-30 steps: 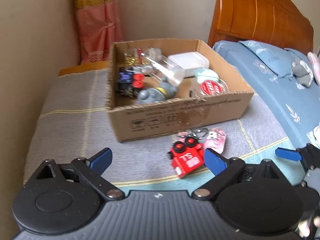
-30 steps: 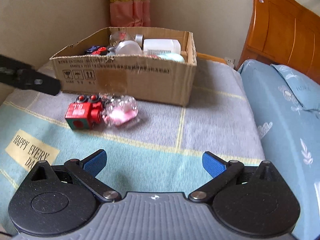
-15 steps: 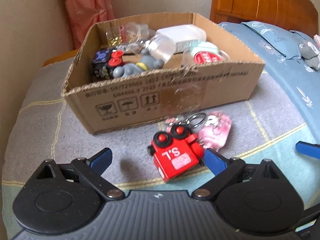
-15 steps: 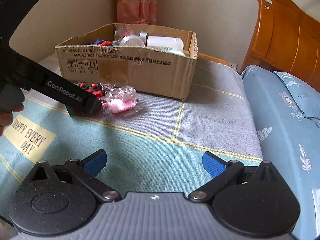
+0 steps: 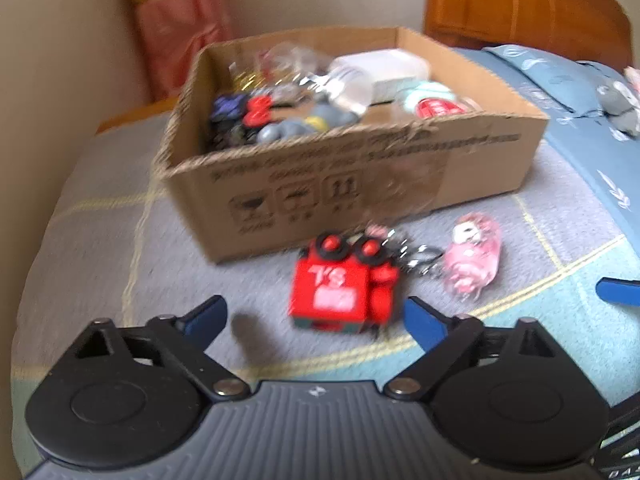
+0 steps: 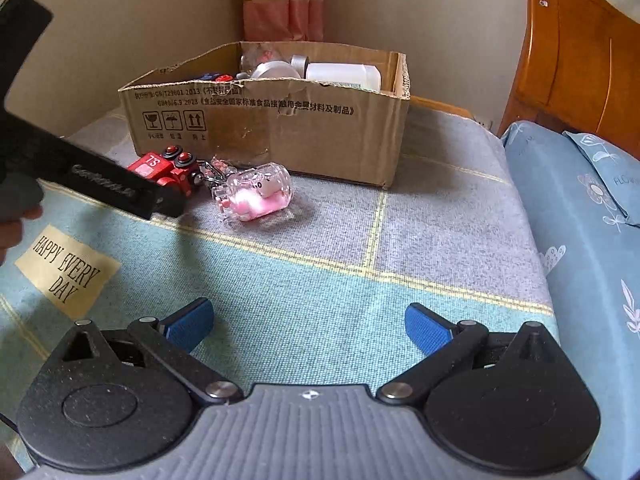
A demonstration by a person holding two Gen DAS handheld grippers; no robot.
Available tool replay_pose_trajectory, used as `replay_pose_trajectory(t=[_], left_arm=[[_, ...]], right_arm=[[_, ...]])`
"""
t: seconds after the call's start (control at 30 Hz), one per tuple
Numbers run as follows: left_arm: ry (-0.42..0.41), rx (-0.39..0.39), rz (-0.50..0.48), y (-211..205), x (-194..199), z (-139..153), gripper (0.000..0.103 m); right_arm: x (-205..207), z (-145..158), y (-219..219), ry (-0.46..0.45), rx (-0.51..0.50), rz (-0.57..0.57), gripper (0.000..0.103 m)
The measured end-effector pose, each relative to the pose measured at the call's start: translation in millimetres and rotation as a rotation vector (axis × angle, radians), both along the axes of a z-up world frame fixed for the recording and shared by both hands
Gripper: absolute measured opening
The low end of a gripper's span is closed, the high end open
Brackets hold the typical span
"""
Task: Organize rigid objects
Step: 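Grasp the red S.L toy robot with the left tool, then lift the toy robot with the left tool while the right tool grasps the pink keychain bottle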
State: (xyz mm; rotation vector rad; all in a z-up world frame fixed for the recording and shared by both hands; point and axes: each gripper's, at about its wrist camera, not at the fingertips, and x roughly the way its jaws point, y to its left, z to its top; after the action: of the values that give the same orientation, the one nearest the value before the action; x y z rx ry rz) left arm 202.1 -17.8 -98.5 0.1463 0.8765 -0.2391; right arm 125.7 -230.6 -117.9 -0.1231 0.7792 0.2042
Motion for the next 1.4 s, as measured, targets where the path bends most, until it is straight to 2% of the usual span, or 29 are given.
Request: replay_pose_trajectory(t=[0.13, 0.17, 0.47, 0.7, 0.9, 1.2, 1.23, 1.4], left_arm=[[-0.011, -0.025, -0.054, -4.1, 6.0, -0.3, 0.056], [-0.008, -0.045, -0.062, -2.8, 6.6, 0.1, 0.051], [0.005, -0.054, -0.056, 19.9, -11.5, -0.5, 0.050], [0.011, -0.055, -0.028, 35.1, -27.2, -1.1, 0.050], [0.014, -0.088, 0.003, 45.7, -30.2, -1.4, 0.050], [0.014, -0.097, 0.009, 49.2, -31.9, -1.9, 0.051], [0.014, -0.095, 0.009, 49.0, -32.0, -2.0, 0.051], [0.015, -0.091, 0.009, 48.6, -31.9, -1.9, 0.051]], right_arm=[[-3.1, -1.6, -1.1, -0.024, 0.009, 0.010, 0.103], [-3.1, -1.6, -1.3, -0.026, 0.009, 0.011, 0.103], [9.1, 1.2, 1.7, 0.004, 0.001, 0.071, 0.103], [31.6, 2.9, 16.6, 0.024, -0.006, 0.192, 0.103], [57.0, 3.0, 33.2, 0.027, -0.007, 0.278, 0.103], [78.5, 2.6, 48.7, 0.005, -0.006, 0.381, 0.103], [79.3, 3.4, 50.1, 0.003, -0.009, 0.391, 0.101], [81.7, 10.0, 60.4, -0.025, -0.051, 0.441, 0.076]])
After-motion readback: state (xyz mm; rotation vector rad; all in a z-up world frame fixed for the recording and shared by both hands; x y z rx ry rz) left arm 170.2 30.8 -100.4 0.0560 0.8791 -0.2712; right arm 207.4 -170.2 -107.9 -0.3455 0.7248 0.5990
